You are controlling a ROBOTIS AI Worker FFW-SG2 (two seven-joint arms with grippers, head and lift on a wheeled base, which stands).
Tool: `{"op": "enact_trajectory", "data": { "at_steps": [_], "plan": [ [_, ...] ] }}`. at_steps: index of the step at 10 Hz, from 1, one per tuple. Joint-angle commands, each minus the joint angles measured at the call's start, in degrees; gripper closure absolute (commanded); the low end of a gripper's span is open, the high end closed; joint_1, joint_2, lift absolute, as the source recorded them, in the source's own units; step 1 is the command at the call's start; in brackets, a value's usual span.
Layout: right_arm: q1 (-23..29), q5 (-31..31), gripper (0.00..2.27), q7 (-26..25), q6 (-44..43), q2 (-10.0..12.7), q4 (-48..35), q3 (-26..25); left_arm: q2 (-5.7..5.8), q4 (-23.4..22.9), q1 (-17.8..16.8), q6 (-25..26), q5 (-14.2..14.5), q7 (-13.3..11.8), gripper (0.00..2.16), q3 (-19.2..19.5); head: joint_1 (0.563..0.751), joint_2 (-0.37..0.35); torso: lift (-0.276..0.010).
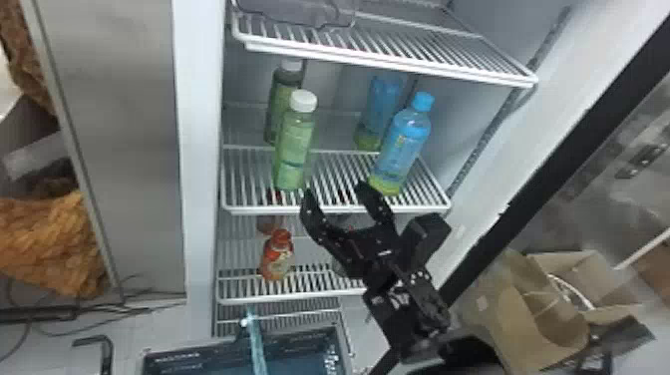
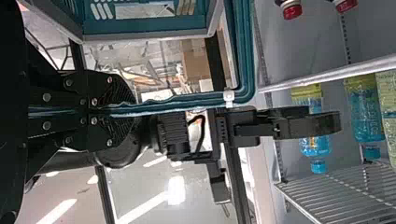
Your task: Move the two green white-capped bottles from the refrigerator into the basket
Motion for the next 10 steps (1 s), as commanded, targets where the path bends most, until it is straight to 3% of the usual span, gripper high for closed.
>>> {"op": "enact_trajectory", "data": {
  "at_steps": [1, 10],
  "plan": [
    [-3.4, -0.1, 0.16, 0.8, 0.0, -0.2, 2.8, 0.6, 0.0, 0.0, -0.2, 0.0, 0.1, 0.0, 1.17, -0.2, 0.695, -0.343, -0.004],
    [-17.8, -0.3, 0.17, 1.6, -1.4, -0.9, 15.9, 7.1, -0.09, 0.1, -0.4, -0.1, 0.1, 0.3, 1.17, -0.3, 0.695, -0.264, -0.004]
  ]
}}
